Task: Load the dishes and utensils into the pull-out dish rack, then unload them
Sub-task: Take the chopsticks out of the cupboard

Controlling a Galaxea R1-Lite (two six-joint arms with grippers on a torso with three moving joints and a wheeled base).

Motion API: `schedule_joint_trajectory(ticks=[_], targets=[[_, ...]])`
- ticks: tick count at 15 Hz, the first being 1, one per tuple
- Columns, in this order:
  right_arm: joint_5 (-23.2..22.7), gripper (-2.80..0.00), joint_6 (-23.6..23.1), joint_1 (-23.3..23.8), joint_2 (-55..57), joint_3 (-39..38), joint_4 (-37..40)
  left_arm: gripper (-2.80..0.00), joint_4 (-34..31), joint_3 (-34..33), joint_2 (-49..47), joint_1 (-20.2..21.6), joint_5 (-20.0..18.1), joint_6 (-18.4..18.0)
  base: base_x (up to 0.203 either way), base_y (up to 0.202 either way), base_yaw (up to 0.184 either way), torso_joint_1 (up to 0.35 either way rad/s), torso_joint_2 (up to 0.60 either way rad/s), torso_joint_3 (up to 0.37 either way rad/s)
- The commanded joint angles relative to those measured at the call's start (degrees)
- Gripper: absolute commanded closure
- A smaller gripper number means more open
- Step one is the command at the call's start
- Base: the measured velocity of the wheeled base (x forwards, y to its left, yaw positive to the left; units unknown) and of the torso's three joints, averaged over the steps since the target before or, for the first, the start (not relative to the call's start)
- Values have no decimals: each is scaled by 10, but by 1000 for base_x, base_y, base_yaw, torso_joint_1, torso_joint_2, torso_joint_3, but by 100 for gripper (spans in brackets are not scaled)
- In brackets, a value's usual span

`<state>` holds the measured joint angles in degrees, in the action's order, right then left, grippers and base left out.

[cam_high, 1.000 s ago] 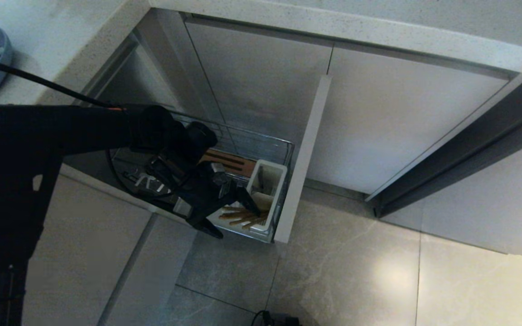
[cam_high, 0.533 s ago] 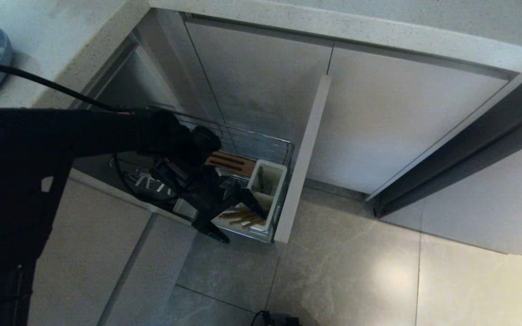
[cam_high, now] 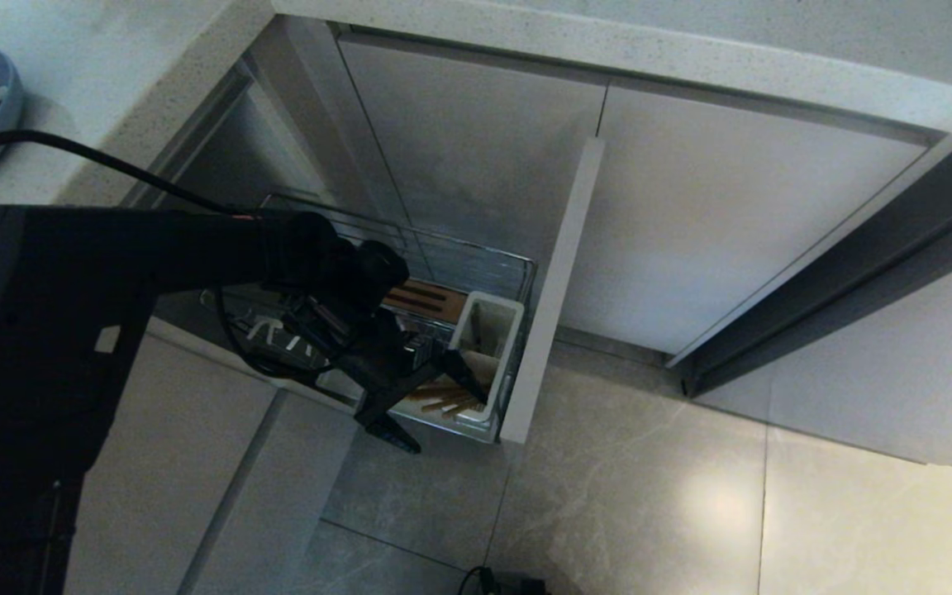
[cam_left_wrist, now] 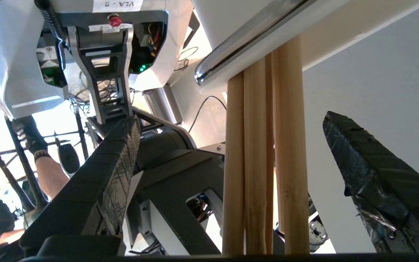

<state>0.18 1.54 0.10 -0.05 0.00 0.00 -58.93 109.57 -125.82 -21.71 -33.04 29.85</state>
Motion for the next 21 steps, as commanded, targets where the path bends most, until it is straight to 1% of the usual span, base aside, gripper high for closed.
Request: schedule_joint_trajectory(ticks=[1,7,10,17,21], targets=[[0,0,0,0,0,0,0,-280,-2,0,-6,0,-2,12,0,0,0,0,0,0],[0,0,0,0,0,0,0,-280,15,0,-15,7,0,43,0,0,0,0,0,0],[0,0,0,0,0,0,0,-280,21,0,-17,22,0,44,0,0,0,0,0,0],[0,0,0,0,0,0,0,-280,16,0,-12,37,-3,44,0,0,0,0,0,0],[0,0,0,0,0,0,0,-280,16,0,-13,38,-23,43,0,0,0,0,0,0]])
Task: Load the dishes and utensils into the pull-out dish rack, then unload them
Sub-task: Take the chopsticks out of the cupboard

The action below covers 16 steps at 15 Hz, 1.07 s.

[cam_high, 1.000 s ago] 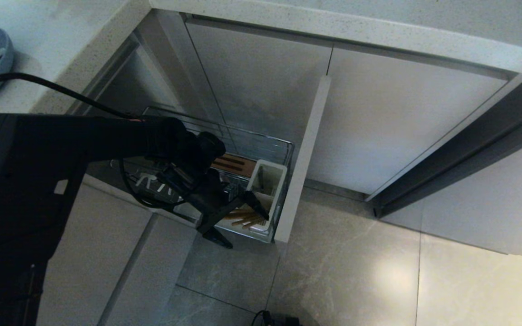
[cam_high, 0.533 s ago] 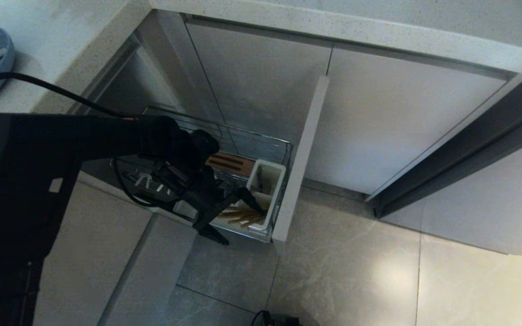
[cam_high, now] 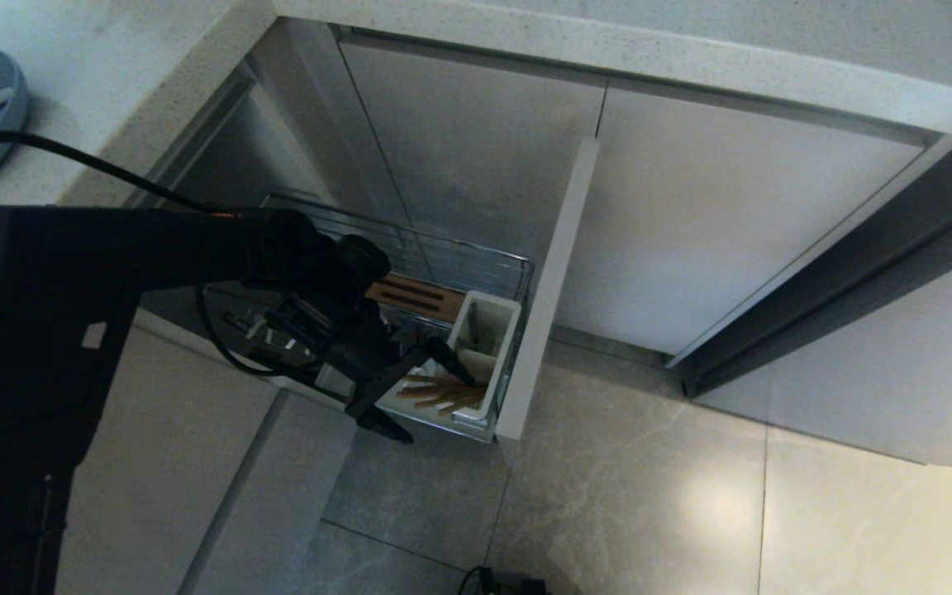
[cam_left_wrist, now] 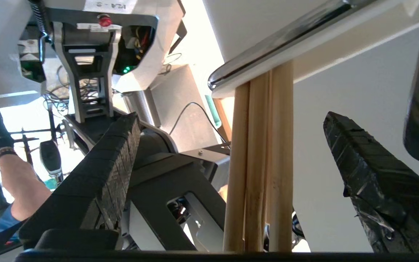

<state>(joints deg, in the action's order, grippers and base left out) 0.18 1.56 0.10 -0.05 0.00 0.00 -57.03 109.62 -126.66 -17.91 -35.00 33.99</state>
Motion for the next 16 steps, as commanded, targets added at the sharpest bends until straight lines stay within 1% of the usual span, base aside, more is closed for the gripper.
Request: schedule_joint_trajectory(ticks=[1,4,5,16], targets=[[0,0,0,0,0,0,0,-280,-3,0,-4,-1,-3,2,0,0,0,0,0,0],[0,0,0,0,0,0,0,-280,-3,0,-4,-1,-3,1,0,0,0,0,0,0],[0,0,0,0,0,0,0,0,-3,0,-4,-1,-3,1,0,0,0,0,0,0],[0,0,0,0,0,0,0,0,-15,-1,-5,-5,-3,1,0,0,0,0,0,0]])
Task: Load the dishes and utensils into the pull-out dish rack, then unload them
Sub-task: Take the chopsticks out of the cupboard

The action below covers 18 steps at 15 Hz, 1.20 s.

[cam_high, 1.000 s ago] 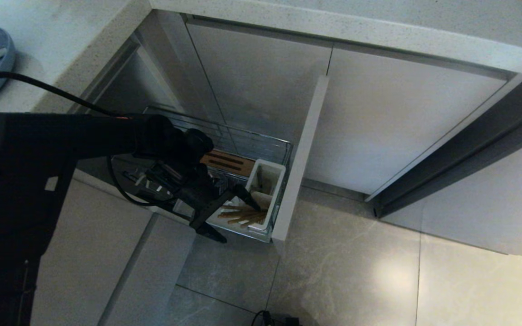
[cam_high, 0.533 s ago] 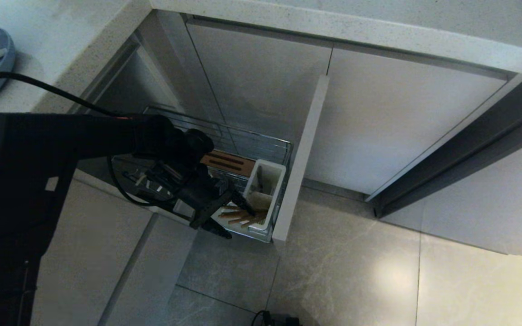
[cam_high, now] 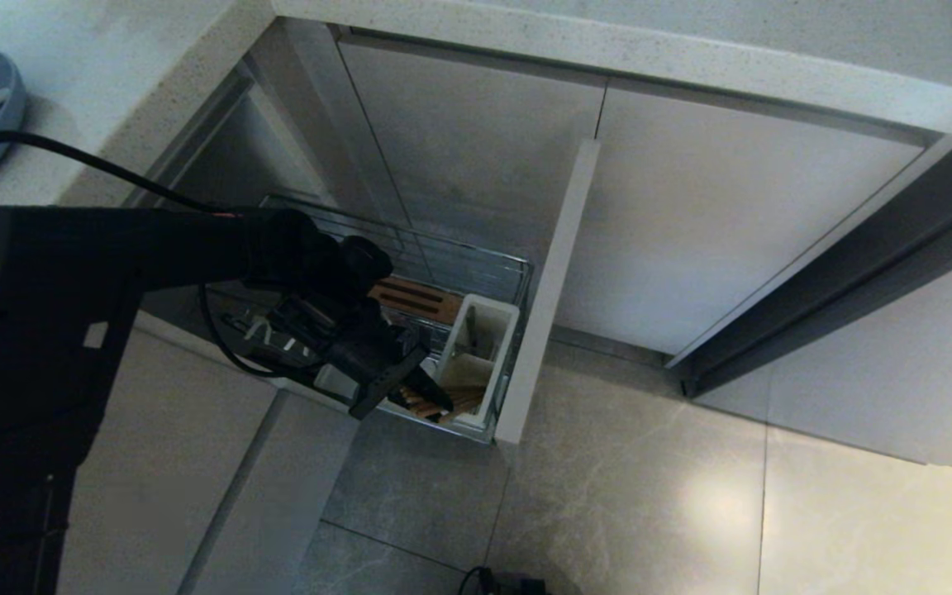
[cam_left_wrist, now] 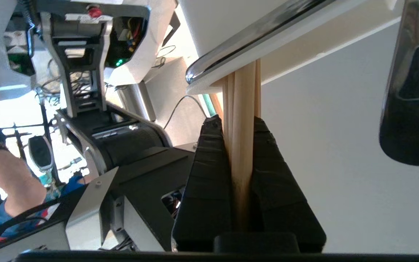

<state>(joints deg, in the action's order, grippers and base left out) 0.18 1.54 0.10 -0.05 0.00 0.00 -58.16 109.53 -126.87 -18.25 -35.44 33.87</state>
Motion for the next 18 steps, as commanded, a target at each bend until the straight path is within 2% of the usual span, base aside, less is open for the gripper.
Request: schedule_joint_trajectory(ticks=[1,18], targets=[[0,0,0,0,0,0,0,0,-4,0,-4,-2,1,2,0,0,0,0,0,0],[0,0,0,0,0,0,0,0,-38,0,125,-4,1,4,0,0,0,0,0,0]])
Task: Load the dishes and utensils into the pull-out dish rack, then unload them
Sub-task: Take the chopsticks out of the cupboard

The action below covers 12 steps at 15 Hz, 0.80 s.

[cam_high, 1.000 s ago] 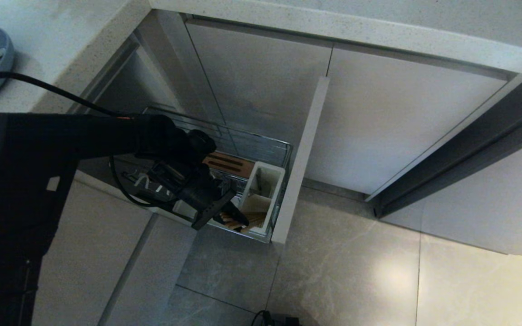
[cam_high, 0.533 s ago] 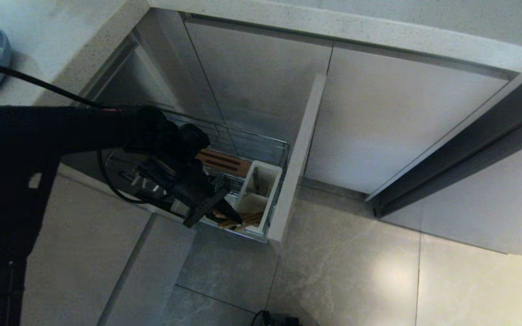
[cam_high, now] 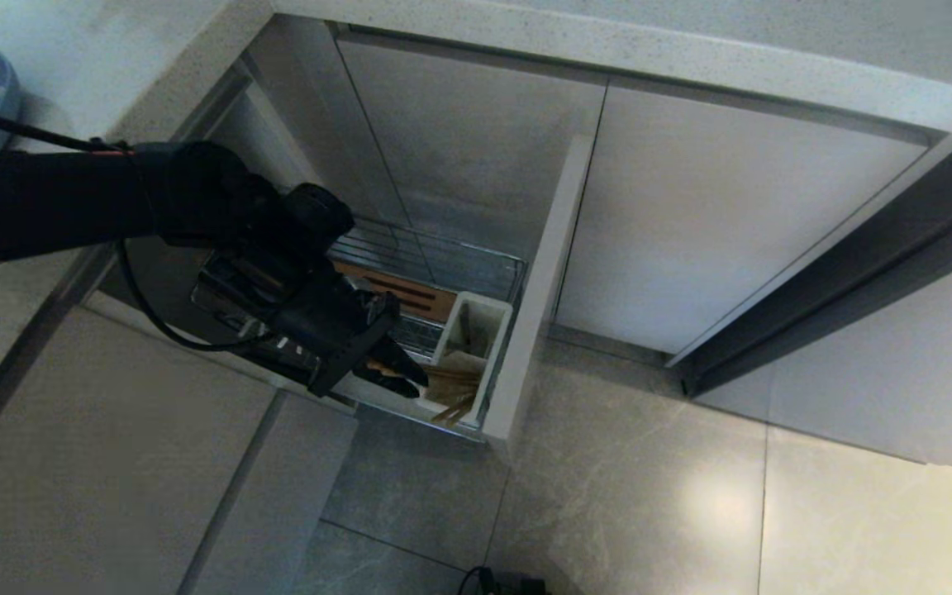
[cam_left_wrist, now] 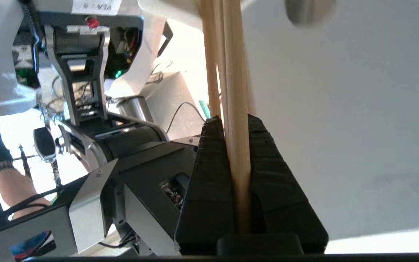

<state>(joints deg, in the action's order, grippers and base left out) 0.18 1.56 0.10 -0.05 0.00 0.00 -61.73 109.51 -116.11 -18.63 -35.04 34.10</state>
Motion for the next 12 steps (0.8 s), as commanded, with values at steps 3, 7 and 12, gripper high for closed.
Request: schedule_joint_trajectory(ticks=[3,7,12], targets=[[0,0,0,0,0,0,0,0,-3,0,33,0,-3,3,0,0,0,0,0,0],[0,0,0,0,0,0,0,0,-3,0,47,0,-2,3,0,0,0,0,0,0],[0,0,0,0,0,0,0,0,-3,0,82,0,0,3,0,0,0,0,0,0]])
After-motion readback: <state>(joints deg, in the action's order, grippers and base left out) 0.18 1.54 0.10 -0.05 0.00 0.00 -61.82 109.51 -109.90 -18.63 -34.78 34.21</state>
